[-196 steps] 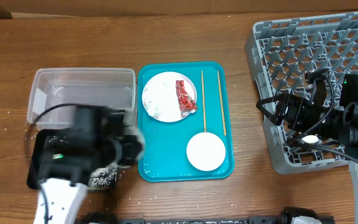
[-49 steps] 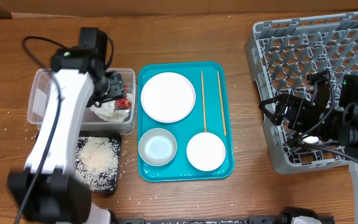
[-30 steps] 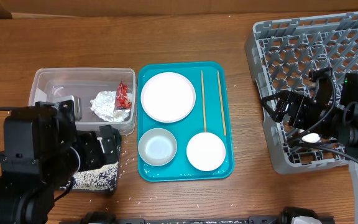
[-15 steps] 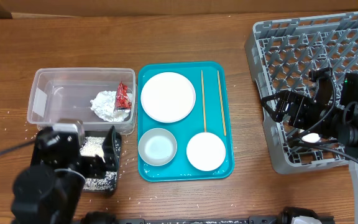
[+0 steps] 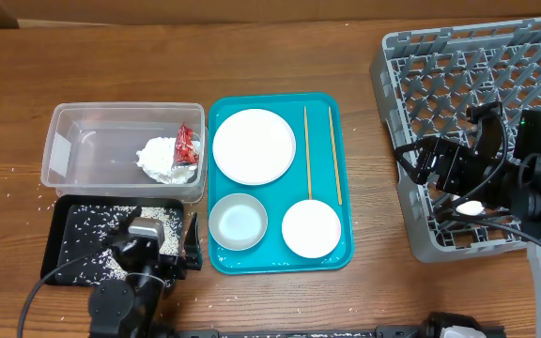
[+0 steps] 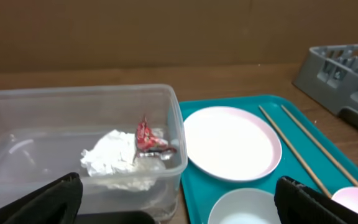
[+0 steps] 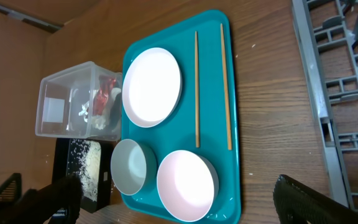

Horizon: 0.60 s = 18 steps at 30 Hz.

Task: Sort waste into correct bins and load items into the dishwasher

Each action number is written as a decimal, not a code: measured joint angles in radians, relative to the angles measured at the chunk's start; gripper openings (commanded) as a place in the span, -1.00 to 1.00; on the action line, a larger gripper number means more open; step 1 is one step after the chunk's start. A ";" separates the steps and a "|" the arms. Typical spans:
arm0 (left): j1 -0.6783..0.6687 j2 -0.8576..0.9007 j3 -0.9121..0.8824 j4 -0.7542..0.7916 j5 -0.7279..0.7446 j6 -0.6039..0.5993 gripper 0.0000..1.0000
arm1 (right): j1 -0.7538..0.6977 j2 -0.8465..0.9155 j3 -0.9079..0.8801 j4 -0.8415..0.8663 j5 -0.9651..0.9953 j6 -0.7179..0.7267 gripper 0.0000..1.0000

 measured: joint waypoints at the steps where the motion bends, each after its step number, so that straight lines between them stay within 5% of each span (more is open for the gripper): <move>1: 0.000 -0.010 -0.031 0.030 0.002 0.000 1.00 | 0.000 0.000 0.000 0.000 0.000 -0.001 1.00; 18: 0.000 -0.015 -0.202 0.145 0.008 0.000 1.00 | 0.000 0.000 0.000 0.001 0.000 0.000 1.00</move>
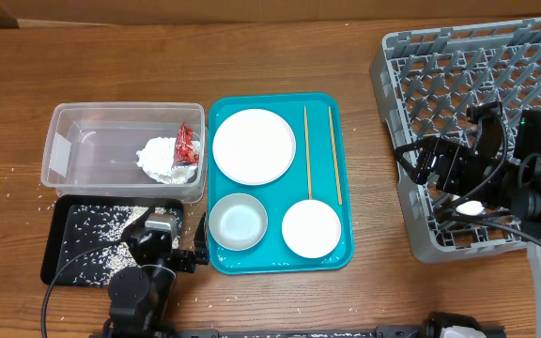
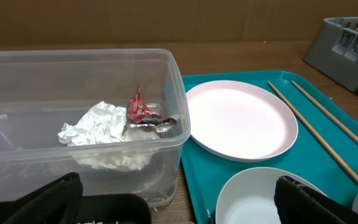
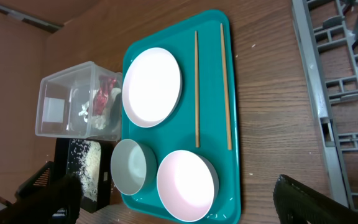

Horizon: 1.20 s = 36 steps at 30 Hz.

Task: Sort waste into correct bins and load items into the dishwasher

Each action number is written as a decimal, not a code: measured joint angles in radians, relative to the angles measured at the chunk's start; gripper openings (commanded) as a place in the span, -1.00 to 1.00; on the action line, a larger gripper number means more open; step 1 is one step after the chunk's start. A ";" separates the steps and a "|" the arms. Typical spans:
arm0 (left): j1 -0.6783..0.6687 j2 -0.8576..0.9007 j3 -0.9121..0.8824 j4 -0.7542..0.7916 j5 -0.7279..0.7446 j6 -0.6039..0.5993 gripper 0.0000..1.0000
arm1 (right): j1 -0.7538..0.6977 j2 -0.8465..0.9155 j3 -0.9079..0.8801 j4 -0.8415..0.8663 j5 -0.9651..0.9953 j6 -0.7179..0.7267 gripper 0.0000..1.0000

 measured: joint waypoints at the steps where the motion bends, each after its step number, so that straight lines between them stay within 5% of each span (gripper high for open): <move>1: 0.000 0.000 0.000 0.000 0.000 0.000 1.00 | 0.000 0.000 0.000 -0.001 0.000 0.000 1.00; 18: 0.000 0.000 0.000 0.000 0.000 0.000 1.00 | 0.028 0.000 0.000 0.075 -0.072 0.033 0.99; 25: 0.000 0.000 0.000 0.003 0.000 0.000 1.00 | 0.485 0.009 0.000 0.145 0.243 0.085 1.00; 30: 0.000 -0.001 0.000 0.003 0.000 0.000 1.00 | 0.652 0.044 0.001 0.256 0.358 0.124 0.79; 33: 0.000 -0.001 0.000 0.003 0.000 0.000 1.00 | 0.653 0.182 0.005 0.257 0.419 0.180 0.60; 34: 0.000 -0.001 0.000 0.003 0.000 0.000 1.00 | 0.655 0.274 0.007 0.259 0.455 0.189 0.33; 36: 0.000 -0.001 0.000 0.003 0.000 0.000 1.00 | 0.653 0.430 0.007 0.285 0.499 0.200 0.25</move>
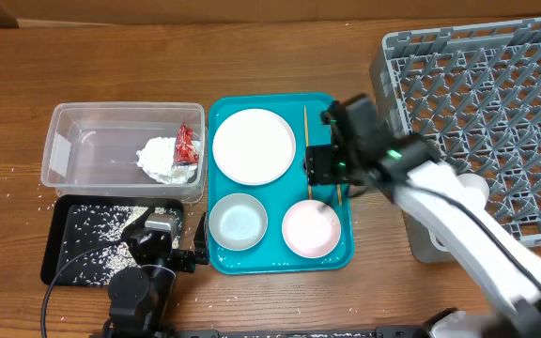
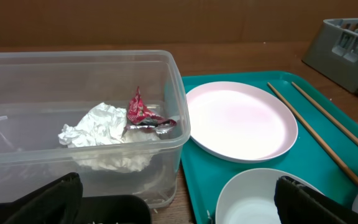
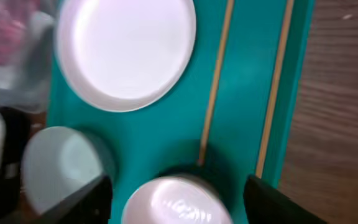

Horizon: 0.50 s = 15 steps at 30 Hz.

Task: Sort waste into correct bins and load items into the dishwasher
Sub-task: 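Reach the right gripper to the tray and grasp the wooden chopsticks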

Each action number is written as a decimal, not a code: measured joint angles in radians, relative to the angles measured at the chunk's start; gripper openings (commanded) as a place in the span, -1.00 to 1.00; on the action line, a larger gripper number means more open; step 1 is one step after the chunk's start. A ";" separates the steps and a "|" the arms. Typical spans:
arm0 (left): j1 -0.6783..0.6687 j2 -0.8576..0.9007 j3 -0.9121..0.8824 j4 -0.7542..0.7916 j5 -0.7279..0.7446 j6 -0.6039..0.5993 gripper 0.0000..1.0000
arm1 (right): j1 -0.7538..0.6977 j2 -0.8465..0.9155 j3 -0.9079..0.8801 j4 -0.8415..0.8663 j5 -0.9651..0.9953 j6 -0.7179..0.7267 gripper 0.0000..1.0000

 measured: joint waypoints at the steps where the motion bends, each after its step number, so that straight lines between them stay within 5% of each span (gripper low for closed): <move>1: 0.000 0.000 0.000 0.000 0.000 0.000 1.00 | 0.000 0.055 0.000 0.017 0.010 0.003 0.25; 15: 0.000 -0.001 0.000 0.000 0.000 0.000 1.00 | 0.000 0.370 0.000 0.270 0.051 0.003 -0.32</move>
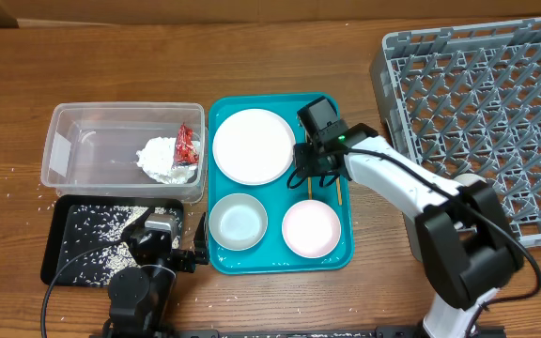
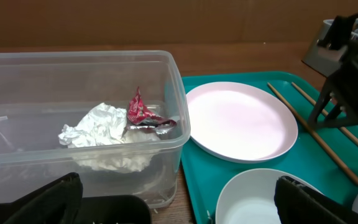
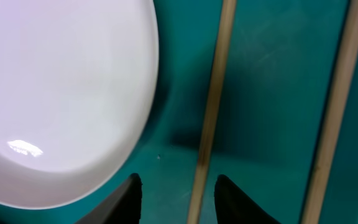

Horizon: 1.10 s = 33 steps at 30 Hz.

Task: Sort waste into correct bins and load items into the dishwasher
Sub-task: 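Reach the right gripper to the tray and grasp the wooden chopsticks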

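A teal tray [image 1: 270, 266] carries a white plate [image 1: 254, 145], a grey bowl [image 1: 238, 222], a pink bowl [image 1: 311, 228] and two wooden chopsticks [image 1: 334, 141]. My right gripper [image 1: 312, 177] is open, low over the tray. Its fingers straddle the left chopstick [image 3: 213, 118], beside the plate [image 3: 61, 93]; the gripper [image 3: 180, 202] touches nothing that shows. My left gripper [image 2: 179, 205] stands open near the table's front edge, between the black tray and the grey bowl [image 2: 260, 199], with nothing in it.
A clear bin [image 1: 92, 117] left of the tray holds crumpled tissue [image 1: 162, 158] and a red wrapper [image 1: 187, 144]. In front of it lies a black tray [image 1: 92, 239] with scattered rice. The grey dish rack [image 1: 477, 113] fills the right side.
My right gripper has dropped from higher above the tray to just over it, now open around the left chopstick. The left arm has not moved.
My right arm first rested over the dish rack while the left gripper sat over the black tray. The left gripper then stood slightly nearer the grey bowl. Later the right arm was over the teal tray, and it now straddles a chopstick.
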Each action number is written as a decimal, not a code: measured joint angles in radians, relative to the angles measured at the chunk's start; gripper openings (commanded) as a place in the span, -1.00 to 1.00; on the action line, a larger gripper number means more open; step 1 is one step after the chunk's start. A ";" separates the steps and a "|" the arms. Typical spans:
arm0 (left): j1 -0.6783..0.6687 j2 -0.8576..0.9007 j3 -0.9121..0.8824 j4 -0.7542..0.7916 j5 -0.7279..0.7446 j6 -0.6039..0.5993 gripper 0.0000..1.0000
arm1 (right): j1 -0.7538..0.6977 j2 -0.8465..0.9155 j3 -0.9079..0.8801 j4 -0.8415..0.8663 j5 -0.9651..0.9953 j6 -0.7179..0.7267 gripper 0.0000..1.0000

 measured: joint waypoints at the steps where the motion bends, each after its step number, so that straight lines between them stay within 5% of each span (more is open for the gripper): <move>1: 0.000 0.000 0.000 0.000 0.000 0.000 1.00 | 0.000 0.012 0.000 0.000 0.000 -0.001 -0.36; 17: 0.000 0.000 0.000 0.000 0.000 0.000 1.00 | 0.000 0.046 0.010 -0.082 0.001 0.000 -0.66; 20: 0.000 0.000 0.000 0.000 0.000 0.000 1.00 | 0.000 0.046 0.011 -0.093 0.004 -0.010 -0.91; 33: 0.000 0.000 0.000 0.001 0.000 0.000 1.00 | -0.008 0.000 0.144 -0.296 0.096 -0.024 -0.92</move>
